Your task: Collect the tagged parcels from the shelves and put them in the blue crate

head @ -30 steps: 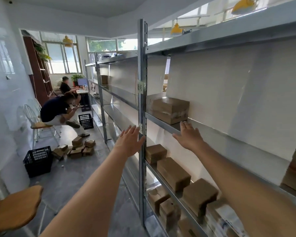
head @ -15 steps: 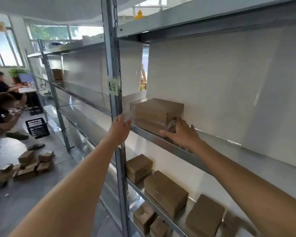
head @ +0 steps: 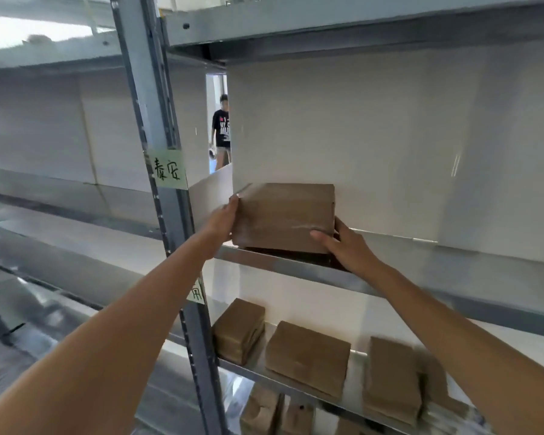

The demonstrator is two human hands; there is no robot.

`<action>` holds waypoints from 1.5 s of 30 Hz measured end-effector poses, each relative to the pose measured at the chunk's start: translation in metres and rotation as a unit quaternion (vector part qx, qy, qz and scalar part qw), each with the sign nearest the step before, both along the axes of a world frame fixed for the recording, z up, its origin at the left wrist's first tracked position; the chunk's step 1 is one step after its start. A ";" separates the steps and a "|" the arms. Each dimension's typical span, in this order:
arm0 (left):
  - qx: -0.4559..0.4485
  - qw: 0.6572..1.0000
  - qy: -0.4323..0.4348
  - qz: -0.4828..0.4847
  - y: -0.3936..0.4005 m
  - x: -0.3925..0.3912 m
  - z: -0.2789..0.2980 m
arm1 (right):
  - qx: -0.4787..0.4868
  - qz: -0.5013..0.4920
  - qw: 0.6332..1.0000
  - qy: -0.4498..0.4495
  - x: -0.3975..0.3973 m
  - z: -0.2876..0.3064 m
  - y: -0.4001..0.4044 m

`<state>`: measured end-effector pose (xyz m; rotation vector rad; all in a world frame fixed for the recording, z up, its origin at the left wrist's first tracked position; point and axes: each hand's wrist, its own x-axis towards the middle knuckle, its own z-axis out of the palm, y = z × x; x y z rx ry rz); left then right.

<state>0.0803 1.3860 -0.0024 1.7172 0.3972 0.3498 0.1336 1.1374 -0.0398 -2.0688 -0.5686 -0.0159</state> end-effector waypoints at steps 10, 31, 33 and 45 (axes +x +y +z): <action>-0.146 0.981 -0.087 -0.092 -0.009 0.003 0.033 | 0.174 -0.166 0.970 0.024 -0.021 0.065 -0.012; -0.066 0.988 -0.032 -0.133 -0.013 -0.002 0.053 | 0.241 -0.203 0.945 0.093 -0.015 0.067 -0.009; -0.054 0.990 -0.010 -0.134 -0.011 -0.001 0.047 | 0.239 -0.183 0.949 0.089 -0.013 0.067 -0.012; -0.071 0.993 0.037 -0.089 -0.001 0.009 0.001 | 0.212 -0.102 0.946 0.221 0.003 0.040 -0.018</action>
